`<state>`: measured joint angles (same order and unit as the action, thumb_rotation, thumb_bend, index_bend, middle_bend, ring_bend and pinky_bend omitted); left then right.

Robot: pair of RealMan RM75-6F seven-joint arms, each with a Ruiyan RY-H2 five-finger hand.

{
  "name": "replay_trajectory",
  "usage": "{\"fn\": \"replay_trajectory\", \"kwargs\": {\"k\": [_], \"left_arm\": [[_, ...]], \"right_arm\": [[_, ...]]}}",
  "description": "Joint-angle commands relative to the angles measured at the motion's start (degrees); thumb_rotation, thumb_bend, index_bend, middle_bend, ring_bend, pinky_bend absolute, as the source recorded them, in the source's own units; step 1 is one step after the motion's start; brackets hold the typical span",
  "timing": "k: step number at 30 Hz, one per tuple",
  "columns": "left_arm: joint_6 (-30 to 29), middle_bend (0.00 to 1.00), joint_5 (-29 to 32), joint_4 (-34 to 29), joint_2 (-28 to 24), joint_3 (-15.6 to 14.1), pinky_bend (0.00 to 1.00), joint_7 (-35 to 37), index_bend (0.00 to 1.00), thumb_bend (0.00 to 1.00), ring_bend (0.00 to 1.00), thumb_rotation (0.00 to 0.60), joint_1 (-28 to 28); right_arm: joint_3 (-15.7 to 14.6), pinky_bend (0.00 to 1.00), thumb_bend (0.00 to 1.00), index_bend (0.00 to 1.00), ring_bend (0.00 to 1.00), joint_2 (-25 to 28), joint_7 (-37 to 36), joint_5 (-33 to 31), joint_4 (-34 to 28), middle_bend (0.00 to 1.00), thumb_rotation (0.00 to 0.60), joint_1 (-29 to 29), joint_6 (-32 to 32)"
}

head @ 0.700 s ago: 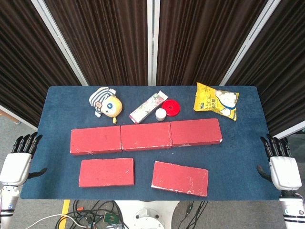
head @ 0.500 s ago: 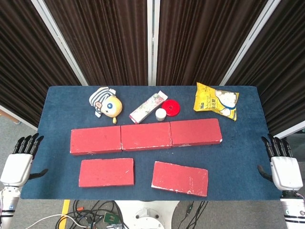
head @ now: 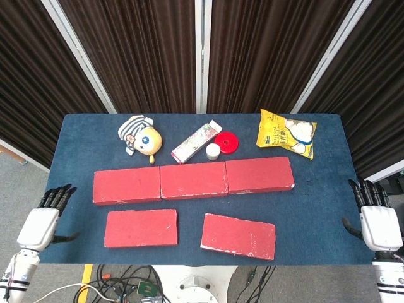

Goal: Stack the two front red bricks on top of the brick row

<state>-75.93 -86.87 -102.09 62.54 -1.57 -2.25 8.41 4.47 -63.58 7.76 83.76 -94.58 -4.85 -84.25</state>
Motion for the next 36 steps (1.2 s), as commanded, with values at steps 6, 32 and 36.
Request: {"fn": "replay_trajectory", "kwargs": {"k": [6, 32, 36], "left_arm": [[5.95, 0.0, -2.32, -2.99, 2.64, -1.95, 0.01, 1.51, 0.04, 0.0, 0.0, 0.6, 3.14], [17.59, 0.0, 2.71, 2.67, 16.75, -1.58, 0.0, -2.95, 0.04, 0.0, 0.0, 0.6, 10.65], [19.78, 0.0, 3.68, 2.33, 16.1, -1.8, 0.0, -3.44, 0.03, 0.0, 0.0, 0.6, 12.0]], "right_arm": [[0.23, 0.0, 0.18, 0.0, 0.0, 1.01, 1.3, -0.04, 0.21, 0.0, 0.6, -0.2, 0.06], [0.72, 0.0, 0.18, 0.0, 0.0, 0.96, -1.16, -1.73, 2.46, 0.0, 0.6, -0.63, 1.5], [0.3, 0.0, 0.18, 0.0, 0.0, 1.3, -1.97, -1.49, 3.0, 0.0, 0.6, -0.75, 2.27]]}}
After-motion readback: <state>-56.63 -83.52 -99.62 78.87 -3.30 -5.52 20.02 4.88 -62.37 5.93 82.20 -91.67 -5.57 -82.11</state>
